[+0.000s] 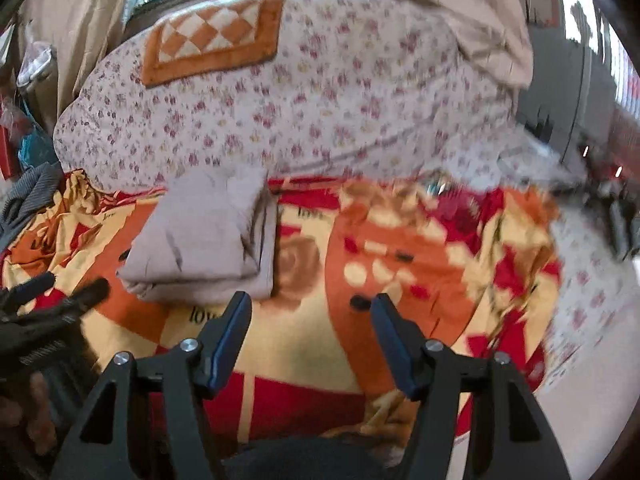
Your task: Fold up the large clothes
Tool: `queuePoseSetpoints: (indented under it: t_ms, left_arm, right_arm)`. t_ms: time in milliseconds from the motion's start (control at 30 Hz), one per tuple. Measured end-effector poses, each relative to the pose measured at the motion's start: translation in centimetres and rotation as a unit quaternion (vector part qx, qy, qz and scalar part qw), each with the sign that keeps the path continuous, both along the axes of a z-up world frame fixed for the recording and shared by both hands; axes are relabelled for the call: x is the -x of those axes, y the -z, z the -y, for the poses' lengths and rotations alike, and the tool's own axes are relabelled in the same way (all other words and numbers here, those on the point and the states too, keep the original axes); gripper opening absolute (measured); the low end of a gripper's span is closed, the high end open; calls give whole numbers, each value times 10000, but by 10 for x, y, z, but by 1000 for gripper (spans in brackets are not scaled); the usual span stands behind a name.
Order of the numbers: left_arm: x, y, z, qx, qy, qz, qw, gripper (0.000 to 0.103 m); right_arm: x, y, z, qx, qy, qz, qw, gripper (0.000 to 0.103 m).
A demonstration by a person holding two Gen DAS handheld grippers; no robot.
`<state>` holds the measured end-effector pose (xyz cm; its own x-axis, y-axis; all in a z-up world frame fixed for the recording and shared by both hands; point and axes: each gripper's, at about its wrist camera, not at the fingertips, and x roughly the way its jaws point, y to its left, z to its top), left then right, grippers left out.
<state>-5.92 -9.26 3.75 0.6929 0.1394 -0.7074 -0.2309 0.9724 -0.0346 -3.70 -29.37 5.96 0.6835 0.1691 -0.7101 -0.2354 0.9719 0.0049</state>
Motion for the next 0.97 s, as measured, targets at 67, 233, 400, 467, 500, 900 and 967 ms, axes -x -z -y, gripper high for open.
queuePoseSetpoints:
  t_ms: [67, 233, 400, 467, 500, 900, 967]
  left_arm:
    - [-5, 5, 0, 2, -6, -44, 10000, 98]
    - [-14, 15, -6, 75, -20, -119, 9999, 98]
    - [-22, 24, -8, 94, -14, -134, 9999, 98]
    - [-25, 28, -10, 119, -19, -148, 9998, 98]
    - [-27, 30, -12, 157, -24, -172, 9997, 98]
    - [-35, 48, -22, 231, -57, -256, 9994, 98]
    - [-36, 50, -24, 286, -59, -288, 9992, 98]
  right_arm:
    - [-1, -1, -6, 35, 29, 147, 9999, 70]
    - [-20, 35, -15, -109, 212, -170, 9996, 71]
    - [-30, 59, -25, 5, 94, -420, 9991, 67]
    - [-29, 60, -25, 99, 89, -345, 9993, 67]
    - [-28, 60, -25, 142, 96, -327, 9993, 67]
    - [-30, 62, -27, 444, 132, -246, 9986, 67]
    - [-29, 62, -28, 434, 142, -241, 9987, 67]
